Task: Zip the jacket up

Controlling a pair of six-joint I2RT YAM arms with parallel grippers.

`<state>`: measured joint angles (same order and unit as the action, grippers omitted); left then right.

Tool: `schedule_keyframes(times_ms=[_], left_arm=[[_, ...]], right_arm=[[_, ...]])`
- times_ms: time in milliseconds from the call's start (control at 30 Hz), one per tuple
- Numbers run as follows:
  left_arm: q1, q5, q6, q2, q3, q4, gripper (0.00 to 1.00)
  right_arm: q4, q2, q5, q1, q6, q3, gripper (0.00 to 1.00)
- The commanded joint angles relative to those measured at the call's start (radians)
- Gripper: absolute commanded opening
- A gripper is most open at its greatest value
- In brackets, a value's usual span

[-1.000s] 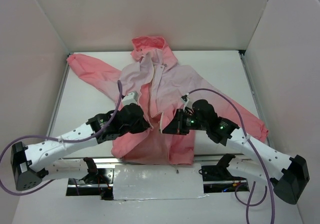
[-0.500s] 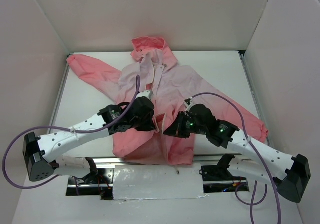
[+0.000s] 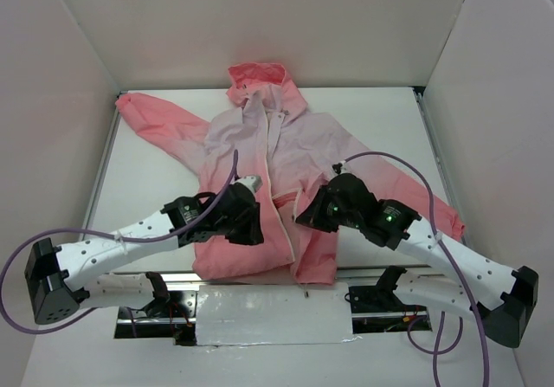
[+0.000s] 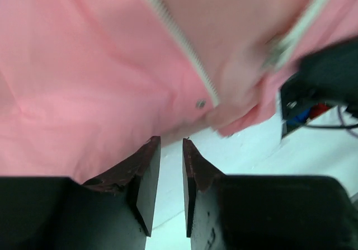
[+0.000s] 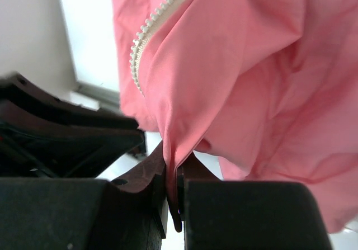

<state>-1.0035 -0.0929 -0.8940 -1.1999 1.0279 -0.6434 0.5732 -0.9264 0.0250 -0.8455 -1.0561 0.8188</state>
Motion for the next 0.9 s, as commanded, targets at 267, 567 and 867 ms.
schedule_keyframes(times_ms=[267,567,867], left_arm=[[-0.017,0.091,-0.207,0.186,-0.224,0.083,0.7],[-0.038,0.076,-0.529,-0.071,-0.178,0.35,0.76],[-0.107,-0.053,-0.663,-0.338,0.078,0.045,0.66]], right_arm=[[0.191,0.047,-0.223,0.036,0.068,0.016,0.0],[0.154,0.133,-0.175,0.155,0.142,-0.066,0.0],[0.183,0.193,-0.099,0.279,0.261,-0.06,0.0]])
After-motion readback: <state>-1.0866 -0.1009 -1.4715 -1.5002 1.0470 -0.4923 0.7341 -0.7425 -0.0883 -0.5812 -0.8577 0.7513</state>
